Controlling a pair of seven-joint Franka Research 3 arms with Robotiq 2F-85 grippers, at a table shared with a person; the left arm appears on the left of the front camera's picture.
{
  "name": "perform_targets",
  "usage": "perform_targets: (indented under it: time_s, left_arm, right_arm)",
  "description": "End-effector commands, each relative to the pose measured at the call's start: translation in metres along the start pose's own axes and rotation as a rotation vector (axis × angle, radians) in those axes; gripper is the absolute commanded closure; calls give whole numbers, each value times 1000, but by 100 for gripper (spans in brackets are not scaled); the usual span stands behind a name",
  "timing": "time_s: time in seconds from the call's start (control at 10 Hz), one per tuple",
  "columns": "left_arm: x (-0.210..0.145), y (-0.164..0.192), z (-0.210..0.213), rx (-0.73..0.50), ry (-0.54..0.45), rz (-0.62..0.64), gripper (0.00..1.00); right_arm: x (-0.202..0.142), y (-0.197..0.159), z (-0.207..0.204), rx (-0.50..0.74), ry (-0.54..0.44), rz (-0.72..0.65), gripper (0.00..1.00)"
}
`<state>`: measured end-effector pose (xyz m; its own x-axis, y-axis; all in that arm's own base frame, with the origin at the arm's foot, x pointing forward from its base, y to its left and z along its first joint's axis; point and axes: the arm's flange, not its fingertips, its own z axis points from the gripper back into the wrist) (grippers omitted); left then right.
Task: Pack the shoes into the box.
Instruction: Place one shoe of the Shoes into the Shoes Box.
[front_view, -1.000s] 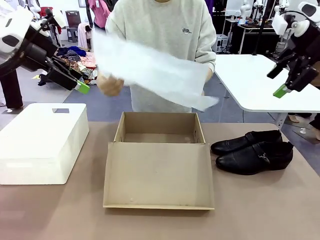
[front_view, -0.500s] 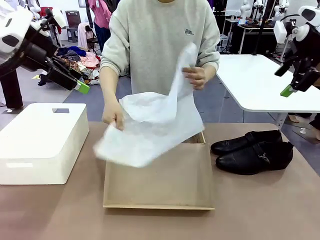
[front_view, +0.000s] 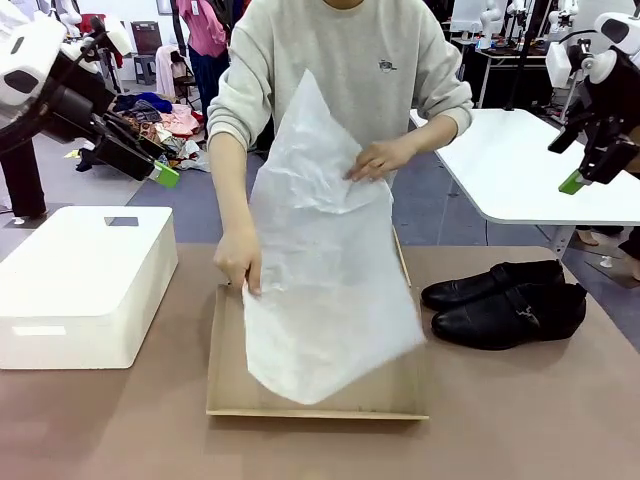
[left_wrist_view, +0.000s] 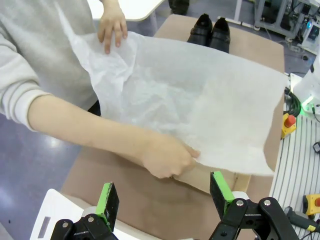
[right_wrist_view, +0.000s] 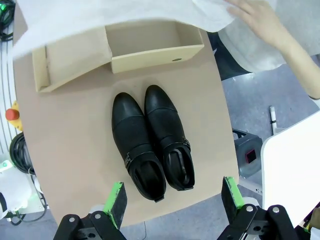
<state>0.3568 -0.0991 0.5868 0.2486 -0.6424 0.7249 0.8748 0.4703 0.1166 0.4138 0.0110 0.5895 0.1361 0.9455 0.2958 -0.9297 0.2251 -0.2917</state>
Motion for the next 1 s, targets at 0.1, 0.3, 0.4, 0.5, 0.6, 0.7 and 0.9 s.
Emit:
perform_targets:
  time_s: [0.1,0.3,0.4,0.5,0.6,0.7,0.9]
  left_arm:
    - [-1,2,1,-11,-15,-15,4]
    - [-1,2,1,-11,-15,-15,4]
    - [-1,2,1,-11,-15,-15,4]
    - [-1,2,1,-11,-15,-15,4]
    - [-1,2,1,-11,-15,-15,4]
    - [-1,2,1,-11,-15,-15,4]
    - [-1,2,1,-11,-15,-15,4]
  right_arm:
    - [0,0,0,0,0,0,0]
    - [-9,-8,-8,10,6,58,0]
    - [-17,-14,-14,14,20,82,0]
    - [-24,-18,-17,9,34,102,0]
    - [-30,-22,-22,-1,51,118,0]
    - [-37,-27,-28,-15,69,151,0]
    - [-53,-37,-49,13,88,187,0]
